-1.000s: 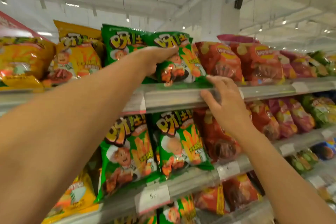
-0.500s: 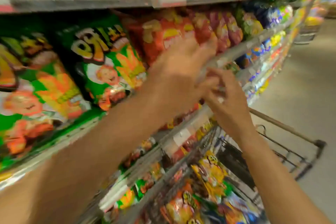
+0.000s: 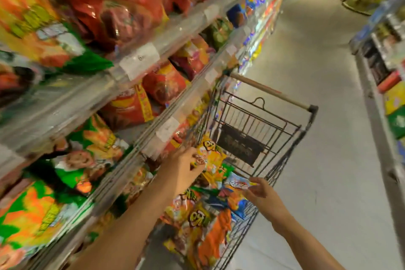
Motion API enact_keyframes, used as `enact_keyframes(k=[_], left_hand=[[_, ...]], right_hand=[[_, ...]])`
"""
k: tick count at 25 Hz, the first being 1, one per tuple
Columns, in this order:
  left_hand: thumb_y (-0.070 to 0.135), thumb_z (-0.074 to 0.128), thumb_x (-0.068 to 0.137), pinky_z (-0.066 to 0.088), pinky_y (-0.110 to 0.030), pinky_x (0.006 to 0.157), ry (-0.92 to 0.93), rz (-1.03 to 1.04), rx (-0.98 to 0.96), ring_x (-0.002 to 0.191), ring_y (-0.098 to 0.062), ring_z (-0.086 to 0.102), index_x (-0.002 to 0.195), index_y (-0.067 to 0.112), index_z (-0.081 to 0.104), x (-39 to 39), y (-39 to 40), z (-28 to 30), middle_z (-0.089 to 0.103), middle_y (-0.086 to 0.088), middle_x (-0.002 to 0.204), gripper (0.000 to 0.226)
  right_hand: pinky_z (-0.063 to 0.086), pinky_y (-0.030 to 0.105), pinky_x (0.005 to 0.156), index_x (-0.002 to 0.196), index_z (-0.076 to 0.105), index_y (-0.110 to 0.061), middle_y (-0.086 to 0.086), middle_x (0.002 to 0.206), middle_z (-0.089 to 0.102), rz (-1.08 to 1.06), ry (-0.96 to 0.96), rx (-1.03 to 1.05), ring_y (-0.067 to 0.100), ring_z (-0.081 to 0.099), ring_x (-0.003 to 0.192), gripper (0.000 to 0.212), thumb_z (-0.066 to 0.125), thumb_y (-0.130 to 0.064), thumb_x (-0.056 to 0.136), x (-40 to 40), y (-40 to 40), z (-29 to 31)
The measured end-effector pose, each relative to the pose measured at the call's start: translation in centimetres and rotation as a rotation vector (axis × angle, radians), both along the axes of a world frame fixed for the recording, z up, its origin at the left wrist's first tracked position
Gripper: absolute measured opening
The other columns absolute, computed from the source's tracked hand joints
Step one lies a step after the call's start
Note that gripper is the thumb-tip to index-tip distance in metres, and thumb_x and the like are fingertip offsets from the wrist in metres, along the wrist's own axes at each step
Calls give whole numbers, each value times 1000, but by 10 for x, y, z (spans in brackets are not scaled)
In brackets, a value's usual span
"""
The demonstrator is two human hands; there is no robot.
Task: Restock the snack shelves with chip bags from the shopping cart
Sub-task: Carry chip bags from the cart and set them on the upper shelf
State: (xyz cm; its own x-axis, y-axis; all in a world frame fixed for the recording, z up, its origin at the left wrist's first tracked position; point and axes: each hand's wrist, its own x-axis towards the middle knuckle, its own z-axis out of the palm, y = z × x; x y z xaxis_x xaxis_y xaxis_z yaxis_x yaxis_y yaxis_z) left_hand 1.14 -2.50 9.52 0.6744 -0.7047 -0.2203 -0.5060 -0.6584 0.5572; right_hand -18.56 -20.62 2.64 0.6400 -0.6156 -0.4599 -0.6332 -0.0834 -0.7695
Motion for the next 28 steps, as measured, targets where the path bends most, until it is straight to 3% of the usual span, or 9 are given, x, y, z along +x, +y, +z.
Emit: enact_keyframes(k=[3,7,12,15,18,21,24,26,28], left_hand=[[43,63,96,46,-41,104,55,7,79,130,-24,52,143,17,50,12,-13,-29,54,-6,141,55],[44,61,97,46,-38,102,76,-15,179,130,-24,52,144,18,48,30,-46,-60,52,-6,142,56],[50,60,96,42,-39,109,97,18,303,137,-26,46,149,17,42,67,-108,-111,47,-7,149,65],[48,65,92,48,-39,99,156,97,367,126,-29,55,142,17,48,98,-150,-161,55,-8,138,61],[43,70,90,46,-36,97,263,164,407,129,-33,53,146,17,44,129,-186,-221,52,-11,141,67],[40,73,87,43,-42,107,310,212,458,136,-37,46,153,11,34,145,-201,-262,43,-19,151,82],[48,72,86,40,-47,111,364,243,510,142,-38,39,158,13,24,145,-206,-290,37,-20,156,94],[55,71,84,36,-48,115,400,311,526,146,-35,35,160,13,17,145,-208,-299,31,-17,162,102],[51,79,80,40,-47,113,473,424,447,143,-32,41,157,13,25,145,-209,-303,38,-12,159,101]], right_hand=[[46,19,59,127,52,-21,7,113,69,-97,111,149,10,61,80,40,71,-24,92,-3,-14,-21],[47,24,64,121,44,-27,6,116,60,-190,201,309,12,60,88,42,72,-18,91,14,-34,-54],[50,33,79,138,46,-7,14,119,63,-253,299,394,31,61,107,54,71,-10,91,68,-65,-120],[53,44,92,142,44,1,24,134,59,-346,418,450,39,60,120,63,71,-22,91,108,-85,-173],[47,34,74,144,45,-8,20,134,59,-548,544,429,37,59,120,77,78,-38,81,126,-102,-220],[48,31,75,147,44,-7,19,129,63,-633,575,554,35,63,115,85,79,-45,79,125,-110,-254],[53,32,80,151,31,-4,19,134,54,-702,687,568,34,60,115,83,72,-37,88,118,-118,-273],[54,21,58,145,38,-3,13,107,62,-726,677,634,26,66,86,72,75,-19,84,115,-119,-287],[61,29,58,137,49,0,17,107,68,-686,649,859,26,70,81,67,76,-3,76,117,-115,-295]])
